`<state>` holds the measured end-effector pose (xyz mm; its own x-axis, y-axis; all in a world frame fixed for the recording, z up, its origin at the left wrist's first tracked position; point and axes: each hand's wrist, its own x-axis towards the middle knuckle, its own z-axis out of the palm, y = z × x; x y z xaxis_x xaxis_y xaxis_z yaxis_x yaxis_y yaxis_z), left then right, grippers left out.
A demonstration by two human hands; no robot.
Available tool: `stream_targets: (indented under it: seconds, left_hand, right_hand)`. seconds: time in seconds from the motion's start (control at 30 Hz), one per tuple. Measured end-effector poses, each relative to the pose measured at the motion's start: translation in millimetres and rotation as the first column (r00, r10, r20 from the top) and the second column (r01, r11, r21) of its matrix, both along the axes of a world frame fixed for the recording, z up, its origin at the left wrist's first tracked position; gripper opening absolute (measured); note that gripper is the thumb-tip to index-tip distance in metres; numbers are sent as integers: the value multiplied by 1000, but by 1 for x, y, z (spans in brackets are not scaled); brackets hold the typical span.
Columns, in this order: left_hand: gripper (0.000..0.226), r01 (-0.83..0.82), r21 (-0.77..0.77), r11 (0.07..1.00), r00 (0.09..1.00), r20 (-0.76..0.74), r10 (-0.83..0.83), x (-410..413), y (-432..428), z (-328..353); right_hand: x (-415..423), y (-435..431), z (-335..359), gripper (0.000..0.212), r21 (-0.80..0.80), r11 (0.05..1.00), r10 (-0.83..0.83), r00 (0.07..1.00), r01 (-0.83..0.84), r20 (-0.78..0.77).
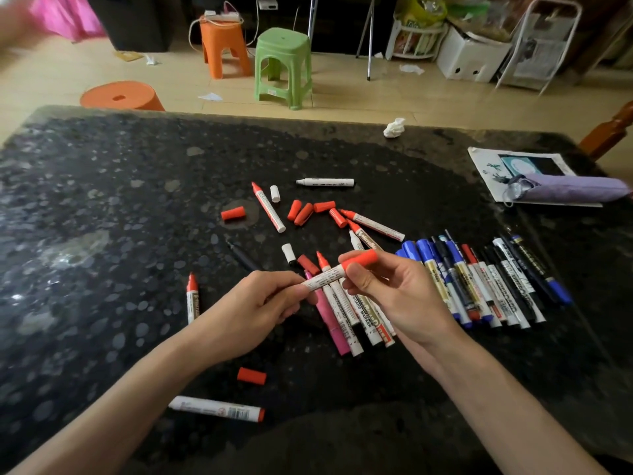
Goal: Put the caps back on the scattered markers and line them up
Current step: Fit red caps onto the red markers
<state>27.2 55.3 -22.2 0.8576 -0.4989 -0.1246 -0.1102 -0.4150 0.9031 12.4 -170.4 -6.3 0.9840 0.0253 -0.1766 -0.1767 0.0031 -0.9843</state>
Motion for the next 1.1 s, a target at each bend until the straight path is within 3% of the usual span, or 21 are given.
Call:
stream_targets:
  seconds: [0.43, 0.6, 0.87, 0.97, 1.1]
  left_hand:
    - [30, 22, -132, 991, 993, -116, -37, -1, -2, 4]
    - [32, 30, -109, 994, 991, -124, -44, -1, 5, 8]
    - [30, 49, -70, 996, 993, -100, -56, -1, 5, 9]
    - [27, 53, -5, 999, 998, -37, -54, 0, 8, 10]
    - [22, 18, 93, 996, 1000, 24, -20, 2, 13, 10]
  right_hand:
    - [-2, -1, 4, 15, 19, 1000, -7, 998, 8, -56]
    - [2, -14, 7, 20, 62, 997, -47, 999, 48, -20]
    - [0, -12, 9, 17, 25, 997, 79, 997, -78, -27]
    - [1, -15, 10, 26, -70, 990, 127, 991, -124, 33]
    - [4, -17, 9, 23, -355, 917, 246, 958, -182, 144]
